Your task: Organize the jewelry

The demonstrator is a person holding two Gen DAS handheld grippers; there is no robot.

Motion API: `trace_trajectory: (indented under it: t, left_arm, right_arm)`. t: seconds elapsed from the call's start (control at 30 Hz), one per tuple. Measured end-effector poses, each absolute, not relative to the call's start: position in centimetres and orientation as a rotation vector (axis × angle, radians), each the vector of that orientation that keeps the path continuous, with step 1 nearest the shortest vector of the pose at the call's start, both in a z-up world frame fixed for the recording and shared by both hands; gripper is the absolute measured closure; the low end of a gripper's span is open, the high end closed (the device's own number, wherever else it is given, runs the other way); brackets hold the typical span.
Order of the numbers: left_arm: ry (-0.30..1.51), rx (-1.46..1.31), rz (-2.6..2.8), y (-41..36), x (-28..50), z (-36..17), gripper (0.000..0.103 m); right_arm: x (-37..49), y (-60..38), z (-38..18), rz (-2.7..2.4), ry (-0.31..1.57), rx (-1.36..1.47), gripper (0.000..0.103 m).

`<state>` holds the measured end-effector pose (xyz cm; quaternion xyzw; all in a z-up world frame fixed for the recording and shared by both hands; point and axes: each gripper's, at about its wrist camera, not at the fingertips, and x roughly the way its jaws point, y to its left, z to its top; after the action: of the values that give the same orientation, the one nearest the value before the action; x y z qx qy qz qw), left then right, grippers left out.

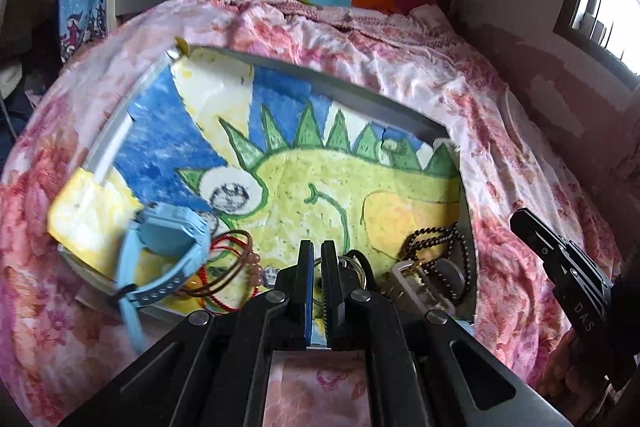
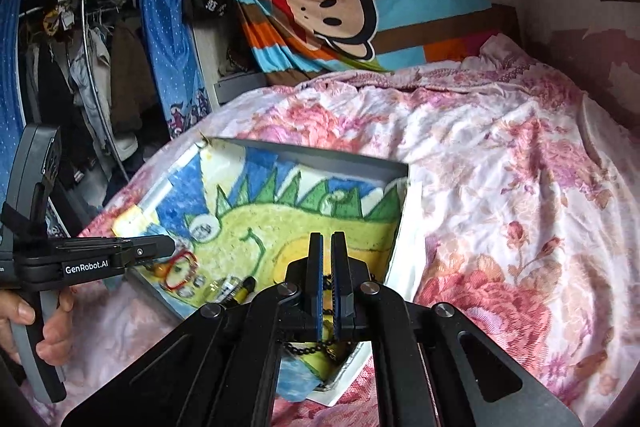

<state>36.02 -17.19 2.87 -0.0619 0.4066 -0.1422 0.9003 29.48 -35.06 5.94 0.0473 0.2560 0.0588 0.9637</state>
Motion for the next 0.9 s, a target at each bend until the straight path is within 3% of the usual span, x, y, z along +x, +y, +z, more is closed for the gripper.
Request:
trace_trajectory:
  t: [0.1,0.17,0.23,0.27,0.3,0.37,0.43,0.53,0.6,0.67,0.77,0.9]
  left_arm:
    - [0.817,-0.125,-0.289,-16.6,35.1,4.3,0.092]
    - [0.8,-0.128,-0.289,-16.3,34.4,5.2,0.081]
    - [0.777,-0.134,-0.29,-15.9,33.7,6.1,0.076]
    - [0.766,-0.136,-0.291,-15.7,33.2,6.6,0.073]
    - [0.757,-0.14,-0.29,-15.4,32.7,7.1,0.07]
    - [0.736,-0.156,-0.285,-14.8,31.8,7.7,0.047]
    - [0.694,-0.189,-0.283,-13.9,30.6,8.6,0.039]
    - [0.668,-0.199,-0.287,-13.0,29.3,9.6,0.038]
    - [0.652,-0.197,-0.285,-12.5,28.4,10.2,0.035]
    - [0.627,-0.2,-0.283,-11.9,27.3,10.7,0.022]
    - [0.58,-0.199,-0.275,-10.9,25.3,11.3,0.013]
    - [0.544,-0.169,-0.26,-9.7,22.6,11.8,0.009]
  right_arm:
    - [28.6,-34.4,7.4,0.122,0.497,0.082,0.099]
    - [27.8,-33.9,8.4,0.115,0.483,0.076,0.097]
    - [26.9,-33.8,9.2,0.112,0.466,0.086,0.077]
    - [26.5,-33.7,9.5,0.114,0.455,0.093,0.055]
    - [25.9,-33.7,9.8,0.117,0.435,0.104,0.045]
    - [24.8,-33.4,10.6,0.114,0.414,0.104,0.045]
    - [23.8,-32.9,11.2,0.109,0.399,0.086,0.045]
    - [22.2,-32.3,11.9,0.1,0.374,0.058,0.044]
    - [20.8,-31.9,12.4,0.093,0.349,0.062,0.034]
    - [19.6,-31.7,12.9,0.097,0.331,0.072,0.03]
    - [17.7,-31.0,13.3,0.098,0.311,0.071,0.022]
    - [14.9,-29.9,13.4,0.102,0.271,0.066,0.009]
